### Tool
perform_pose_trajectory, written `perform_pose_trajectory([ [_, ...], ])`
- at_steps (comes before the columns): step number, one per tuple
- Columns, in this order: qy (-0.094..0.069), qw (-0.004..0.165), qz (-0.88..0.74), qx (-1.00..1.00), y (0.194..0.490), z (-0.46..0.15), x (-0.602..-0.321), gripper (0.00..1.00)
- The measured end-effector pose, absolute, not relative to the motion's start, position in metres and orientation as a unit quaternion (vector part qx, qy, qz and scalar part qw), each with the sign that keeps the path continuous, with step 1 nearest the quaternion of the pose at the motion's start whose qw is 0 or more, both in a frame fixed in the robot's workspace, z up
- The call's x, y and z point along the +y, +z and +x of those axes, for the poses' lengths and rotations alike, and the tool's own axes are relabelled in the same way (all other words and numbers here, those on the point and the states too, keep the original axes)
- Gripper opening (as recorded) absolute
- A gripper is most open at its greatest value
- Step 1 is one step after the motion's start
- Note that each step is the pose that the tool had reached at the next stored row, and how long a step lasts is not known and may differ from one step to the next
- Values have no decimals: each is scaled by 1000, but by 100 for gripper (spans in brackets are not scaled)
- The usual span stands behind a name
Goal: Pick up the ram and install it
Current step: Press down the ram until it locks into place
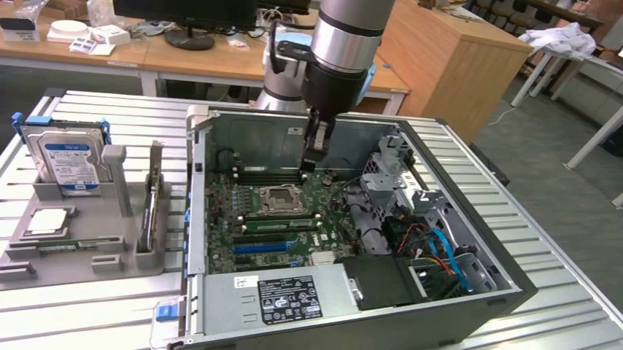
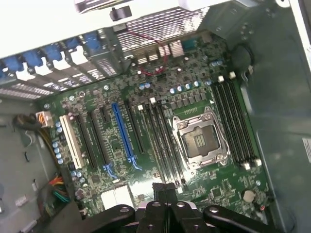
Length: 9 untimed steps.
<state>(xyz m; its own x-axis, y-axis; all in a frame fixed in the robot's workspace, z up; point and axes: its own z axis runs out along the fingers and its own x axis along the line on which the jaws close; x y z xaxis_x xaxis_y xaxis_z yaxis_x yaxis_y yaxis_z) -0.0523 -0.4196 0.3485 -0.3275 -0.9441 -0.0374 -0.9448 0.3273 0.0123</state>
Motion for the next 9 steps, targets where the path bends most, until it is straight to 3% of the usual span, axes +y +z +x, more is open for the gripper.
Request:
perform_pose_trajectory([
  [9, 15, 13, -524, 851, 348, -52, -420, 11],
])
